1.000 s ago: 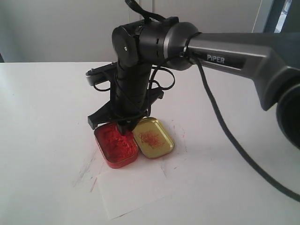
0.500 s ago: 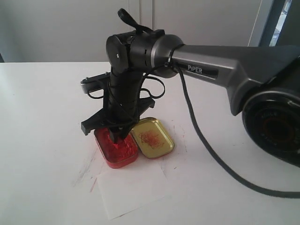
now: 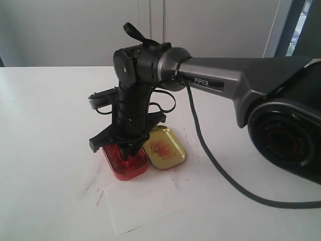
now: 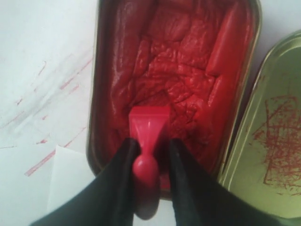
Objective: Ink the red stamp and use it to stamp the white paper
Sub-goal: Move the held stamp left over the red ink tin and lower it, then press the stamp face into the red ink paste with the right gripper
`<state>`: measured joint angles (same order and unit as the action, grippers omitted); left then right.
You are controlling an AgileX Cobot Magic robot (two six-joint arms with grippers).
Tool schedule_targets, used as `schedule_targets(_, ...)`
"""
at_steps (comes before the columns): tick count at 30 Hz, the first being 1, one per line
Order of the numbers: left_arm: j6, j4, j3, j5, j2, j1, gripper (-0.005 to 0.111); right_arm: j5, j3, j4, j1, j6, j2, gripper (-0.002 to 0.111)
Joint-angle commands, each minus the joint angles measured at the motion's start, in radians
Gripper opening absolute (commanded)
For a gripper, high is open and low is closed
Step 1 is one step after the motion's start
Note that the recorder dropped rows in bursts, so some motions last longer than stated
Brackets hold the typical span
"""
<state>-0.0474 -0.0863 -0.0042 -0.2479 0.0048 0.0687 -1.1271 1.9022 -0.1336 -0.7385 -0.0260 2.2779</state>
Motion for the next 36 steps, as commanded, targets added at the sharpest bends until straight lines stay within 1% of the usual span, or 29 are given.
schedule_targets(1, 0.001, -0.009, 0.004, -0.004, -0.005, -0.001, 0.0, 0.001, 0.007, -0.001, 0.002, 0.018, -0.001, 0.0)
schedule_targets(23, 0.001, -0.009, 0.004, -0.004, -0.005, -0.001, 0.0, 0.006, 0.007, 0.018, 0.002, 0.026, 0.003, 0.0)
schedule_targets(36, 0.001, -0.009, 0.004, -0.004, -0.005, -0.001, 0.0, -0.003, 0.007, 0.03, 0.002, 0.026, 0.079, 0.0)
